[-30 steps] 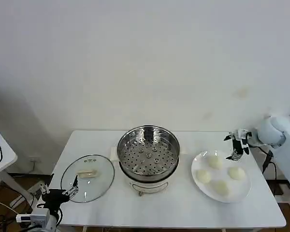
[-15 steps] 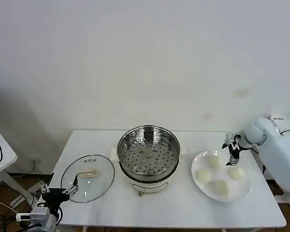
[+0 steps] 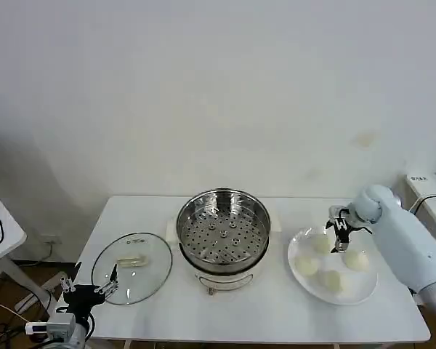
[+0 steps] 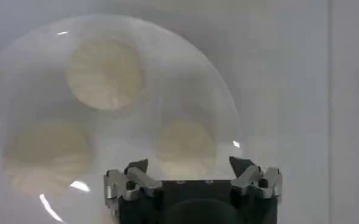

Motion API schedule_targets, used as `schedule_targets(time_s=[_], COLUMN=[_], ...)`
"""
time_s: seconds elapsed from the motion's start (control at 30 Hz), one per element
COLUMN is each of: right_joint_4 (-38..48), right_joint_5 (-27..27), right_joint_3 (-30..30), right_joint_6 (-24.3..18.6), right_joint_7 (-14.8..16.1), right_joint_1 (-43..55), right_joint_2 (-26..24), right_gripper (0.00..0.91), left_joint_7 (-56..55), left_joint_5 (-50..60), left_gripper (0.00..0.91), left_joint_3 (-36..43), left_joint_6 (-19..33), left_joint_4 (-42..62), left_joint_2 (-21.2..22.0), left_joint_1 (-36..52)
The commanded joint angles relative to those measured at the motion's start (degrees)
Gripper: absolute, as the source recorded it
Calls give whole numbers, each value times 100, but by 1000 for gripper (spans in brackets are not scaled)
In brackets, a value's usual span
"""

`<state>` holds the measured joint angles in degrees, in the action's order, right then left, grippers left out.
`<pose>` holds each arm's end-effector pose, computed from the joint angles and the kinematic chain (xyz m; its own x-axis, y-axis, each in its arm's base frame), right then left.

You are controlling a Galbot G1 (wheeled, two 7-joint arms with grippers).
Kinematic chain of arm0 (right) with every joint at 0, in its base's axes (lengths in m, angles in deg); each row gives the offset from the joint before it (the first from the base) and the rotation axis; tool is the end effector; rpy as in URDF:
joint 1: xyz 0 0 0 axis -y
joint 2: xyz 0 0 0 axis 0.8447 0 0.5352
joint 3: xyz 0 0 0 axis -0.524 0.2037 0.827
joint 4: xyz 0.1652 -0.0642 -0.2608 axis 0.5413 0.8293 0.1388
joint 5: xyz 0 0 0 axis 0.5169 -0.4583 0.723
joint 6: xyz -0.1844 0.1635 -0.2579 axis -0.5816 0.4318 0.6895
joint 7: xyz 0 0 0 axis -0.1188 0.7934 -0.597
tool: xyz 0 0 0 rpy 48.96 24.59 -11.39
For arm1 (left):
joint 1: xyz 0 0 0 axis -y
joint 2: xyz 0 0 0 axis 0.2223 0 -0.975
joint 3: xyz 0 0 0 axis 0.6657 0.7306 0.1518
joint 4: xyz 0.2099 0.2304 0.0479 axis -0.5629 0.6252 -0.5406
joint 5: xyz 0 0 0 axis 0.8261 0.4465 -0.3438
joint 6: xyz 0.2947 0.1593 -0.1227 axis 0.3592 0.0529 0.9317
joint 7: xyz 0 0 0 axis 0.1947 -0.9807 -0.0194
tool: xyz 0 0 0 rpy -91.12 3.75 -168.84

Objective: Take steamed baozi put them in steamer then cover it.

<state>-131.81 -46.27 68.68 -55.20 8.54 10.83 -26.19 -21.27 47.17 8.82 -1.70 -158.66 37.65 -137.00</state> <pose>0.5250 -0.1808 -0.2151 -0.2403 -0.0494 0.9695 -0.9701 0.0479 -0.2380 0.1793 0.0935 -0.2441 -0.9543 -0.1306 0.2686 -0.0627 0.9669 0.2472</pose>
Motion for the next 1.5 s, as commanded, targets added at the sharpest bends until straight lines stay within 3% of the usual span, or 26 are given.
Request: schedule_targets(time_s=[0.03,0.8,0.83,0.97,1.5], right_joint_4=[170,638,638,630,336], right_joint_5=[106,-37,-36,-42,-309], right_joint_3=[-39,39,46,52,39], right_joint_6=[-39,0,2,4,49], right_joint_7=[-28,-423,-421,-403,-366], right_joint_1=[-9,78,80,81,62], right_joint_2=[146,321,321,318,67], right_gripper=[907,907,776,665,635], left_joint_7=[0,-17,-21,-20,-14], left_joint_5=[0,132,132,138,170], left_gripper=[907,907,907,907,907], left_joint_3=[4,-93,-100,-87,-35], left_joint_6=[-2,45,46,46,44], left_joint_4=[12,68,72,69,95], left_joint_2=[-5,-100,-102,-90,-74], left_joint_1=[-3,-71,-74,-74,-55])
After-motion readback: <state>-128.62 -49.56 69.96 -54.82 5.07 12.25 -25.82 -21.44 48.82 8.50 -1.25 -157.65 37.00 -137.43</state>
